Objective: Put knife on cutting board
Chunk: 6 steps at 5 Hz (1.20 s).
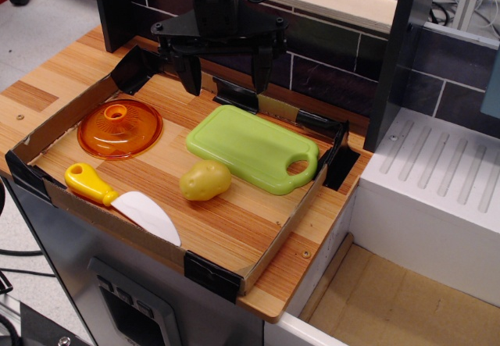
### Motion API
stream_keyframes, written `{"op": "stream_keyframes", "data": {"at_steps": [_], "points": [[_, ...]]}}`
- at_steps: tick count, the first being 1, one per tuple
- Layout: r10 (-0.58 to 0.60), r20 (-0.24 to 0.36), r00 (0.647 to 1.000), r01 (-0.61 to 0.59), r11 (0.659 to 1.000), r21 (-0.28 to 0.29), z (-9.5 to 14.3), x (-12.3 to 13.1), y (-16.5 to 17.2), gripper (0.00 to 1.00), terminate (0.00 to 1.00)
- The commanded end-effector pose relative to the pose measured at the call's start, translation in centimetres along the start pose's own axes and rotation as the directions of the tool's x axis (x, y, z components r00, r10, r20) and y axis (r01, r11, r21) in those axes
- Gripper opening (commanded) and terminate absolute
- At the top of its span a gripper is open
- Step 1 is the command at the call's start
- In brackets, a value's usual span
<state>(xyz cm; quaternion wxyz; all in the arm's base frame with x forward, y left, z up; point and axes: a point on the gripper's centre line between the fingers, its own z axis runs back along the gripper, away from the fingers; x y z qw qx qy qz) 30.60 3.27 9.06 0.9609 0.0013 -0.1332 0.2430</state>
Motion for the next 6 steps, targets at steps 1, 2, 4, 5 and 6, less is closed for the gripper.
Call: {"op": "stream_keyframes", "data": {"at_steps": [1, 2, 4, 5, 6], "points": [[0.000, 0.000, 1.000, 0.000, 1.000, 0.000, 0.0, 0.0, 0.0, 1.00, 0.00], [0.265, -0.001, 0.964, -0.265, 0.964, -0.041, 0.9, 0.9, 0.8, 1.00, 0.00], [0.618, 0.032, 0.786, -0.617, 0.786, -0.019, 1.4, 0.0, 2.5, 1.00, 0.00], [0.647, 0.052, 0.761, -0.647, 0.750, 0.137, 1.0, -1.2, 4.2, 1.00, 0.00], [0.681, 0.038, 0.731, -0.672, 0.711, 0.207, 0.7, -2.6, 6.1, 1.00, 0.00]]}}
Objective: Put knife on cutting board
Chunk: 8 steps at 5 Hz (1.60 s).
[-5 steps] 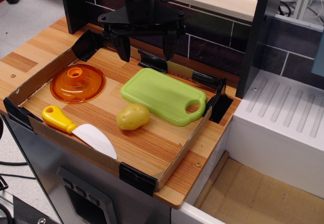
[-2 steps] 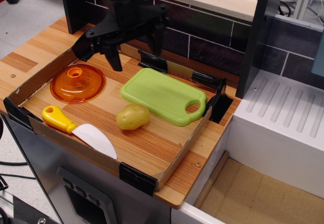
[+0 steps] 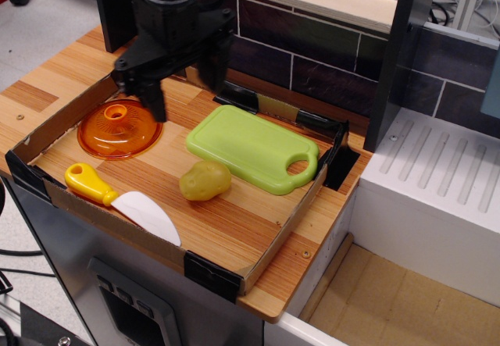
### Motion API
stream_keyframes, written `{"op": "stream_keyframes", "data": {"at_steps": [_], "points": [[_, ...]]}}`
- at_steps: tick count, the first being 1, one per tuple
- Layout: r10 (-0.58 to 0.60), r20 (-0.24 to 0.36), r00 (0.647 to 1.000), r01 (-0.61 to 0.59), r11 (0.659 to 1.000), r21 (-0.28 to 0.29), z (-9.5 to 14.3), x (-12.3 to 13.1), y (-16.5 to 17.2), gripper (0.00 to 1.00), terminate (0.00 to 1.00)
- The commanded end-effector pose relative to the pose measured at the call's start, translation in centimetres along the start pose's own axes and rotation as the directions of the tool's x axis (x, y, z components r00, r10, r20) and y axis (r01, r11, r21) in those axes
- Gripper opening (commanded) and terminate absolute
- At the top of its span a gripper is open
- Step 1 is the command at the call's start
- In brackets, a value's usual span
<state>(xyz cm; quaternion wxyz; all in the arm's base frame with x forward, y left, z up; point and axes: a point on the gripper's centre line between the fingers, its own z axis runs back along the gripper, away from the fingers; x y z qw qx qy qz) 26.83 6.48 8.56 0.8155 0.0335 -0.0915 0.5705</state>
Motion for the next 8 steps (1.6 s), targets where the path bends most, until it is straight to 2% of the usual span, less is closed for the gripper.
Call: {"op": "stream_keyframes", "data": {"at_steps": [1, 2, 3, 6, 8], "points": [[0.140, -0.005, 0.990, -0.139, 0.984, 0.111, -0.6, 0.6, 3.4, 1.00, 0.00], [0.222, -0.051, 0.974, -0.218, 0.973, 0.076, -1.4, 1.2, 4.6, 1.00, 0.00], [0.218, -0.038, 0.975, -0.217, 0.976, 0.029, -2.7, 2.2, 5.1, 1.00, 0.00], [0.206, -0.032, 0.978, -0.202, 0.976, 0.081, -4.8, 3.1, 5.7, 1.00, 0.00], [0.107, -0.045, 0.993, -0.107, 0.994, 0.015, -5.9, 2.6, 6.5, 1.00, 0.00]]}}
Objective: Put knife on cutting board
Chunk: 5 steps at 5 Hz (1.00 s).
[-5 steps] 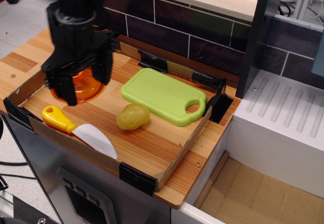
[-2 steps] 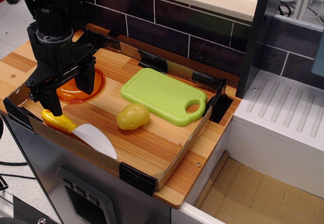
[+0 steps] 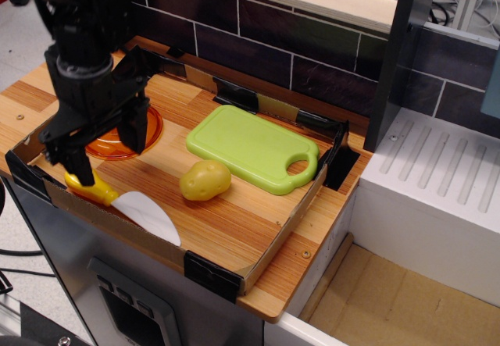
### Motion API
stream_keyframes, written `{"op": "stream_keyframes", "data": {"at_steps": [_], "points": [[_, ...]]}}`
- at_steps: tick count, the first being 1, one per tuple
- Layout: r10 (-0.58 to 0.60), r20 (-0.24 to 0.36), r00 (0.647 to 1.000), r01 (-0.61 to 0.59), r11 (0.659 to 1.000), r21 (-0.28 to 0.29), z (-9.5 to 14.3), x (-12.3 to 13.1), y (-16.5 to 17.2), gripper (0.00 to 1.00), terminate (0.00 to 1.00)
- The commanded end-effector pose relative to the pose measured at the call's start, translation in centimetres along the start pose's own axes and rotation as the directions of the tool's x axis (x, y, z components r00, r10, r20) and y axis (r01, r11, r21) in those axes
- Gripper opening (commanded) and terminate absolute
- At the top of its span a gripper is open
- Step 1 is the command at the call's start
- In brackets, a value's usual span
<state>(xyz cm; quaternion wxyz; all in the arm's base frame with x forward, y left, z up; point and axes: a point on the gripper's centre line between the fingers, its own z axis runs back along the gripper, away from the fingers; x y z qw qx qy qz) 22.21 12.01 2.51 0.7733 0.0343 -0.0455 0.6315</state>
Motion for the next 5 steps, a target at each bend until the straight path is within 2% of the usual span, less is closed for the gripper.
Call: {"op": "stream_keyframes", "data": {"at_steps": [1, 2, 3, 4, 5], "points": [[-0.066, 0.037, 0.997, 0.069, 0.993, -0.096, 0.4, 0.1, 0.1, 1.00, 0.00], [-0.069, 0.015, 0.998, 0.069, 0.996, -0.058, 0.1, 0.2, -0.1, 1.00, 0.00], [-0.070, 0.028, 0.997, 0.071, 0.997, -0.040, -0.9, 0.3, -0.5, 1.00, 0.00], [-0.095, 0.011, 0.995, 0.095, 0.996, -0.004, -1.4, -0.1, -0.3, 1.00, 0.00], [-0.122, 0.025, 0.992, 0.122, 0.992, -0.010, -2.3, -0.3, 0.1, 1.00, 0.00]]}}
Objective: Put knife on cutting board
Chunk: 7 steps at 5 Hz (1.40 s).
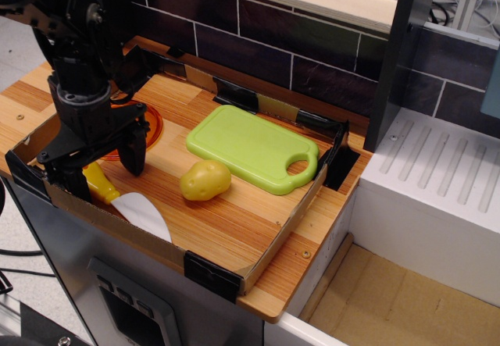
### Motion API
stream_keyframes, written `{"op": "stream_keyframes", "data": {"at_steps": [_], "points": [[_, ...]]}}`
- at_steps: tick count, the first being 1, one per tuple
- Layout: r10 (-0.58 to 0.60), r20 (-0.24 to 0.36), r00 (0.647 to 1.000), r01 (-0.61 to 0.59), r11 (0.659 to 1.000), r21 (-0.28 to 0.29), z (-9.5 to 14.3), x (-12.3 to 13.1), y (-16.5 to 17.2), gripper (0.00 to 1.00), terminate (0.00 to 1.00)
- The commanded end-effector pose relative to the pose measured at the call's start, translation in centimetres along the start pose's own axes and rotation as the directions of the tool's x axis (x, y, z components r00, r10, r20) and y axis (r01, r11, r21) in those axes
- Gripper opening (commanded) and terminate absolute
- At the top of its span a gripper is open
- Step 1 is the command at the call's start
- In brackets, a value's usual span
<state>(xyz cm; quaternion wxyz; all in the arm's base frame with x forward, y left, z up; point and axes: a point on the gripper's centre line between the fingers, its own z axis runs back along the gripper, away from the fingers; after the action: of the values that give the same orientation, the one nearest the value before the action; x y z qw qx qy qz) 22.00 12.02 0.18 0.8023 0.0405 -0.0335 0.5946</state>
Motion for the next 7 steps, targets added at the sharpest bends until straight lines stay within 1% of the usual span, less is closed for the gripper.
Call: {"op": "stream_keyframes", "data": {"at_steps": [1, 2, 3, 4, 5, 6, 7], "points": [[-0.057, 0.001, 0.998, 0.057, 0.998, -0.019, -0.6, -0.4, 0.0, 0.00, 0.00], [-0.129, -0.064, 0.990, 0.128, 0.992, -0.019, -0.8, -0.9, 0.2, 0.00, 0.00], [-0.111, -0.081, 0.990, 0.112, 0.994, 0.007, -0.6, -0.9, 0.3, 0.00, 0.00], [-0.048, -0.073, 0.996, 0.049, 0.999, 0.019, 0.8, -0.8, 0.3, 0.00, 0.00], [0.060, -0.090, 0.994, -0.057, 0.998, 0.029, 2.7, -1.0, 0.0, 0.00, 0.00], [0.127, -0.140, 0.982, -0.117, 0.990, 0.082, 5.3, -0.8, -1.1, 0.00, 0.00], [0.117, -0.248, 0.962, -0.110, 0.993, 0.041, 8.4, -0.5, -2.1, 0.00, 0.00]]}}
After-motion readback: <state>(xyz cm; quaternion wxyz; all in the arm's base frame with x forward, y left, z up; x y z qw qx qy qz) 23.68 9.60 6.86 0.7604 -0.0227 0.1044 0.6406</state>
